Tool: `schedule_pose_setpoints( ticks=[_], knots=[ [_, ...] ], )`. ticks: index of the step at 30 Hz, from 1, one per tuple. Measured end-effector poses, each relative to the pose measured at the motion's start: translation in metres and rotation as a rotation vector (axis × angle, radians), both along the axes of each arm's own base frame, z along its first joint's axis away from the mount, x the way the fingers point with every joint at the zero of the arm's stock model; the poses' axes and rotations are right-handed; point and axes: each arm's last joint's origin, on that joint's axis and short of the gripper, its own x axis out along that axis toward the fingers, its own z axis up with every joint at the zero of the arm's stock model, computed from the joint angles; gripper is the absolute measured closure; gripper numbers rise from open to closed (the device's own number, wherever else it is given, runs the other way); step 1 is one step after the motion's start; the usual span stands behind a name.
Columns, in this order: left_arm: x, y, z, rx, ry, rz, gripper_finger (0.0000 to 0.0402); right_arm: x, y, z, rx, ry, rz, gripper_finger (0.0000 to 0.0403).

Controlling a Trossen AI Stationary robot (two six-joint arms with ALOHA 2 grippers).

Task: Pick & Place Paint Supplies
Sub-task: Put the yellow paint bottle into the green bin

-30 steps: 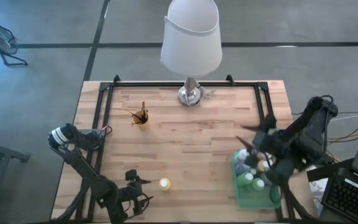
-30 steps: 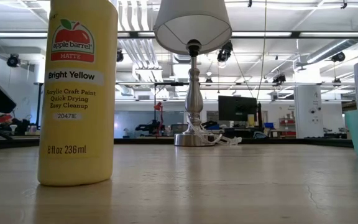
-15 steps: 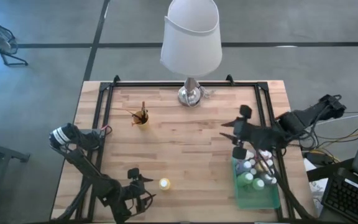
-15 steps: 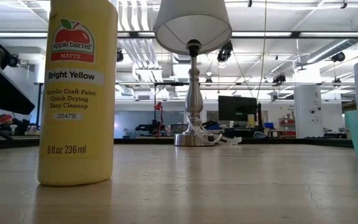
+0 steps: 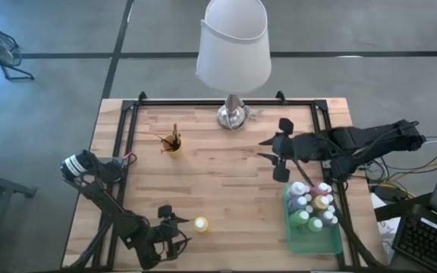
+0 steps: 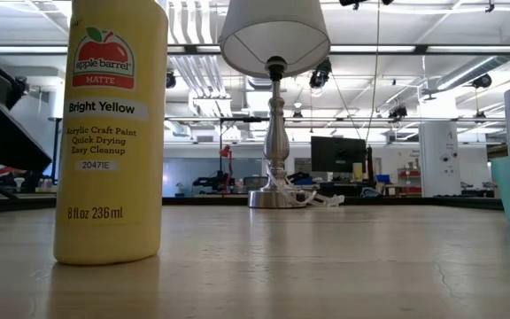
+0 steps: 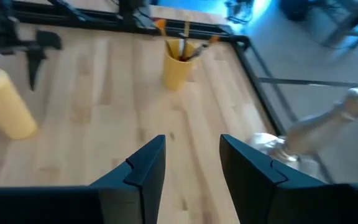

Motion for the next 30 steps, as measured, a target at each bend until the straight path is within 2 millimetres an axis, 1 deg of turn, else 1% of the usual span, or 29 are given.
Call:
schedule_pose_setpoints(
  ticks=[3,6,8,10,15,17,21,24,30],
  knots=[
    [0.002,0.003,-0.003,-0.013,-0.012,-0.014,0.0092,0.003,-0.008,0.002,0.034,-0.018,0.032,0.0249],
    [0.003,0.006,-0.005,-0.01,-0.019,-0.018,0.0092,0.005,-0.016,0.003,0.05,-0.031,-0.015,0.0243],
    [0.003,0.007,-0.007,-0.009,-0.018,-0.016,0.0092,0.007,-0.018,0.002,0.091,-0.04,-0.056,0.0238],
    [0.003,0.009,-0.008,-0.013,-0.02,-0.012,0.0092,0.009,-0.019,-0.001,0.118,-0.039,-0.08,0.0232],
    [0.008,0.013,-0.016,0.004,-0.017,-0.003,0.0092,0.014,-0.02,-0.005,0.104,-0.032,-0.138,0.0217],
    [0.014,0.012,-0.021,0.008,-0.014,-0.015,0.0092,0.017,-0.02,-0.006,0.081,-0.022,-0.136,0.0211],
    [0.026,0.01,-0.029,0.023,-0.031,-0.058,0.0092,0.016,-0.02,-0.005,0.059,-0.022,-0.131,0.0202],
    [0.032,0.01,-0.029,0.037,-0.033,-0.063,0.0092,0.015,-0.02,-0.004,0.066,-0.028,-0.136,0.0195],
    [0.037,0.013,-0.028,0.027,-0.041,-0.047,0.0092,0.015,-0.02,-0.005,0.073,-0.026,-0.143,0.0185]
  ],
)
